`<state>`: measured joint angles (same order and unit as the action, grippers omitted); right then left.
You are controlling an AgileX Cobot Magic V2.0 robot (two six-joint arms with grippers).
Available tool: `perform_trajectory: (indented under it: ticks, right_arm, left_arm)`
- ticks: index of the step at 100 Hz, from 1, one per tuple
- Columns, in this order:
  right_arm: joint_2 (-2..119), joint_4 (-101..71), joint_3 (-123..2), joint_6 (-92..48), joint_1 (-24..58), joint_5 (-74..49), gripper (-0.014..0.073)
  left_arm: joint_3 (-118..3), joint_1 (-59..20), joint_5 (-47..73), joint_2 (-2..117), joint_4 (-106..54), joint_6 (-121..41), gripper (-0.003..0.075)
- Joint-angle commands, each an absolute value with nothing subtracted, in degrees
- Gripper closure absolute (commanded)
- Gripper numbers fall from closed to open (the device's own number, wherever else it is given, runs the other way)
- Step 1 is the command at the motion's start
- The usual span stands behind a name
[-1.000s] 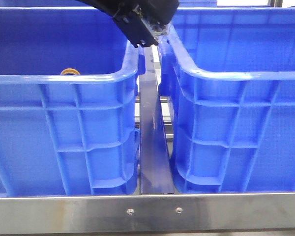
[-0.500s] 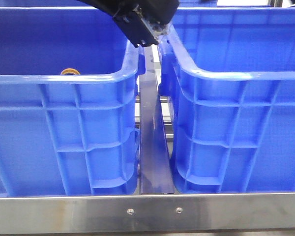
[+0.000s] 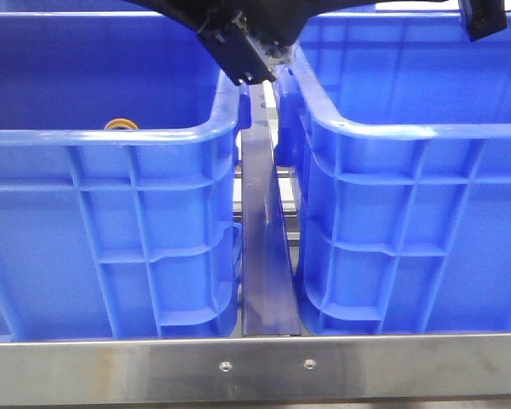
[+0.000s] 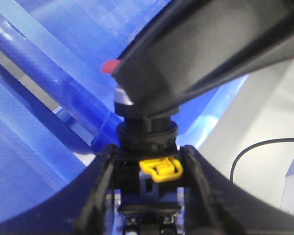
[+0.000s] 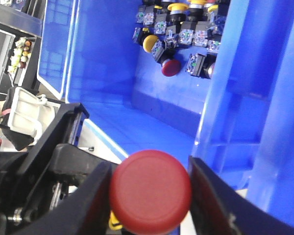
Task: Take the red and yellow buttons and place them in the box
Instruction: 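Grasp the red button with the right gripper and open the left gripper, then lower the red button into the empty bin and open the right gripper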
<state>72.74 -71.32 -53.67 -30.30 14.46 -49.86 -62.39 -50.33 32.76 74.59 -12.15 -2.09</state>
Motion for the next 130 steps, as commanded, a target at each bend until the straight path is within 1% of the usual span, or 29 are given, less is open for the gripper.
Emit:
perform_trajectory:
  ticks: [1,6,9,11,16,21,26,37,53,64,75,84,97,117,130]
  right_arm:
    - [71.5,-74.5,-55.6,-30.9,14.4,-50.9,0.0445]
    - [71.5,-74.5,-55.6,-31.0,14.4,-51.0,0.0445]
    - [71.5,-74.5,-55.6,-31.0,14.4,-51.0,0.0445]
    - [71.5,-74.5,-55.6,-31.0,14.4,-51.0,0.0445]
    - [71.5,-74.5,-55.7,-31.1,14.4,-51.0,0.0445]
    - [71.4,-74.4,-56.0,-31.5,14.4,-51.1,0.0445]
    - [71.1,-74.4,-56.3,-32.4,14.2,-51.1,0.0445]
    - [69.5,-74.3,-56.7,-34.5,11.8,-50.3,0.0445]
    - [66.6,-73.6,-56.7,-41.5,4.8,-49.2,0.0445]
    - [65.3,-73.1,-56.4,-48.9,1.4,-43.7,0.0445]
    - [65.0,-72.9,-54.3,-57.6,1.3,-35.2,0.0445]
    - [65.0,-72.9,-51.3,-61.6,1.9,-28.7,0.0445]
    - [65.1,-73.4,-48.0,-67.4,3.8,-15.5,0.0445]
    - [67.6,-73.8,-48.0,-69.6,6.7,-5.6,0.0445]
    - [72.0,-73.8,-48.4,-69.6,7.7,0.0,0.0445]
  left_arm:
    - [-64.1,-50.8,29.4,73.4,-13.1,-2.2,0.0601]
    - [-64.1,-50.8,29.6,73.4,-13.1,-2.2,0.0524]
    - [-64.1,-50.8,29.7,73.4,-13.1,-2.2,0.0452]
    - [-64.1,-50.8,29.7,73.4,-13.1,-2.2,0.0421]
    - [-64.2,-50.8,29.7,73.4,-13.1,-2.2,0.0297]
    - [-64.2,-50.8,29.7,73.4,-13.1,-2.2,0.0215]
    - [-64.2,-50.8,29.7,73.4,-13.1,-2.2,0.0172]
    - [-64.2,-50.8,29.8,73.4,-13.1,-2.0,0.0175]
    - [-64.2,-50.8,29.8,73.4,-13.1,-1.9,0.0175]
    - [-64.2,-50.8,29.7,73.4,-13.5,-1.8,0.0175]
    - [-64.2,-50.8,29.7,73.4,-13.7,-1.8,0.0175]
    - [-64.2,-50.8,29.7,73.4,-13.7,-1.8,0.0175]
    - [-64.2,-50.8,29.7,73.4,-13.7,-1.8,0.0175]
    - [-64.2,-50.8,29.6,73.4,-13.7,-1.8,0.0175]
    - [-64.2,-50.8,29.6,73.4,-13.7,-1.8,0.0175]
